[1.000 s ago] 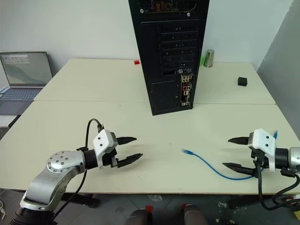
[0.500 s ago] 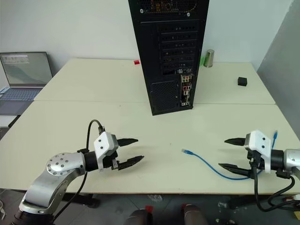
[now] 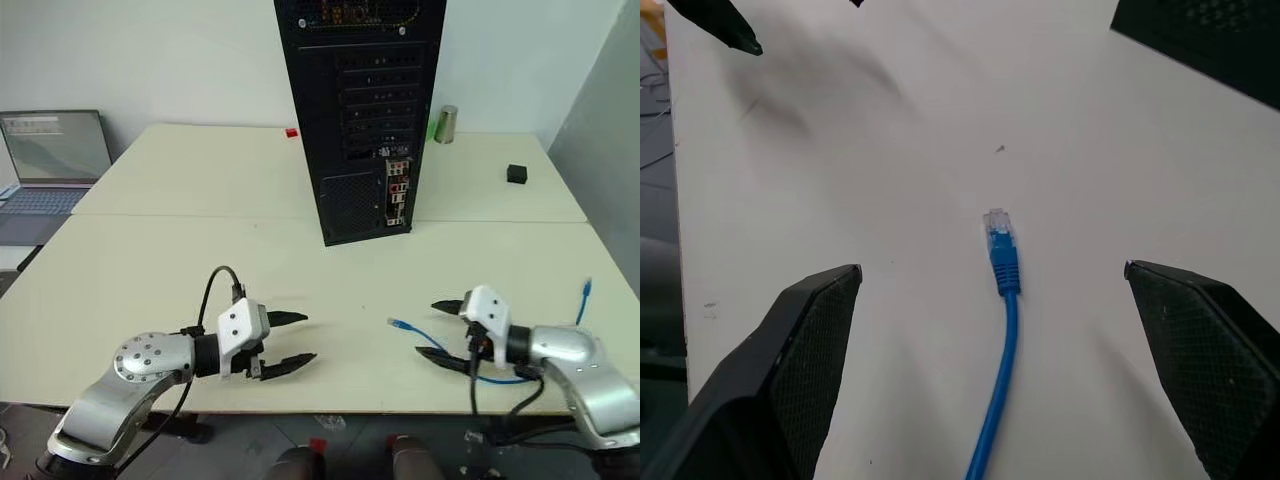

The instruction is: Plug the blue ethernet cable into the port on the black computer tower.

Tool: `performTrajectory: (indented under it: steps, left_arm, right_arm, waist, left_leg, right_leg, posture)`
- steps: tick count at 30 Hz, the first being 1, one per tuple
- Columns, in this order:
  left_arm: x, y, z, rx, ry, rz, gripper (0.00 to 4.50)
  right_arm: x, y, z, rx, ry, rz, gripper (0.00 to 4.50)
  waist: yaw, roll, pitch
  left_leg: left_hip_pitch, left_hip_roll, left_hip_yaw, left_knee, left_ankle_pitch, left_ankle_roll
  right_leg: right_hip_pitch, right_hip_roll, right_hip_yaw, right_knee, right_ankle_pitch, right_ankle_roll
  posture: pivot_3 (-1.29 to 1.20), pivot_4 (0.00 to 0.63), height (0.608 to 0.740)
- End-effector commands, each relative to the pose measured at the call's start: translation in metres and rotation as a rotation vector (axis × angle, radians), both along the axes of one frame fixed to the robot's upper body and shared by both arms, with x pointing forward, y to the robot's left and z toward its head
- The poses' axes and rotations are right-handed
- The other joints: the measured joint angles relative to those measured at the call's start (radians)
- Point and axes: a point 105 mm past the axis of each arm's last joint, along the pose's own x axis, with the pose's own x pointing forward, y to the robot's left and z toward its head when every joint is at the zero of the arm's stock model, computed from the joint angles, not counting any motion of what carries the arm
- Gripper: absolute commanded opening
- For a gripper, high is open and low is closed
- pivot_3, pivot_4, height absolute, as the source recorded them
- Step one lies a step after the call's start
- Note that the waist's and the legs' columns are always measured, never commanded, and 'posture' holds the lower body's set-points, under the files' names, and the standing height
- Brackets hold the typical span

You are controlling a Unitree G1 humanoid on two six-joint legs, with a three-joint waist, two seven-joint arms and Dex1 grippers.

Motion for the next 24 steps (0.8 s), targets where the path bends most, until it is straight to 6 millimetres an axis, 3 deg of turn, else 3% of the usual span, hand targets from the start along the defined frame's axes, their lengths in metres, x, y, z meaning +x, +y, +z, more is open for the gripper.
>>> performTrajectory:
  steps: [1,5,8,16,24]
  left_arm:
    - [0.001,-0.005,0.009,-0.01,-0.041,-0.016,3.62]
    - [0.002,-0.006,0.01,-0.004,-0.056,-0.002,3.62]
    - [0.002,-0.006,0.01,-0.005,-0.058,0.001,3.62]
    - [0.002,-0.009,0.009,-0.007,-0.063,-0.003,3.62]
    - [0.007,-0.01,0.009,-0.012,-0.071,0.001,3.62]
  right_arm:
    - [0.009,0.003,-0.008,0.003,-0.012,-0.004,4.48]
    - [0.012,-0.001,-0.023,-0.028,0.012,-0.008,4.48]
    - [0.013,-0.003,-0.03,-0.041,0.017,-0.011,4.03]
    - [0.017,-0.003,-0.038,-0.101,-0.021,0.012,2.0]
    - [0.021,0.001,-0.03,-0.126,-0.093,0.043,0.05]
  waist:
    - [0.0,0.0,0.0]
    - [0.0,0.0,0.0]
    - [0.0,0.0,0.0]
    - [-0.001,0.0,0.0]
    - [-0.001,0.0,0.0]
  left_leg:
    - [0.0,0.0,0.0,0.0,0.0,0.0]
    - [0.0,0.0,0.0,0.0,0.0,0.0]
    - [0.0,0.0,0.0,0.0,0.0,0.0]
    - [0.0,0.0,0.0,0.0,0.0,0.0]
    - [0.001,0.0,0.0,0.0,0.0,0.0]
  right_leg:
    - [0.0,0.0,0.0,0.0,0.0,0.0]
    - [0.0,0.0,0.0,0.0,0.002,-0.004]
    - [0.0,0.0,0.0,0.0,0.002,-0.004]
    - [0.0,0.0,0.0,0.0,0.002,-0.004]
    - [0.001,0.0,0.0,0.0,0.002,-0.004]
  posture:
    - [0.0,0.15,0.74]
    - [0.0,0.15,0.74]
    - [0.0,0.15,0.74]
    - [0.0,0.15,0.74]
    - [0.0,0.15,0.74]
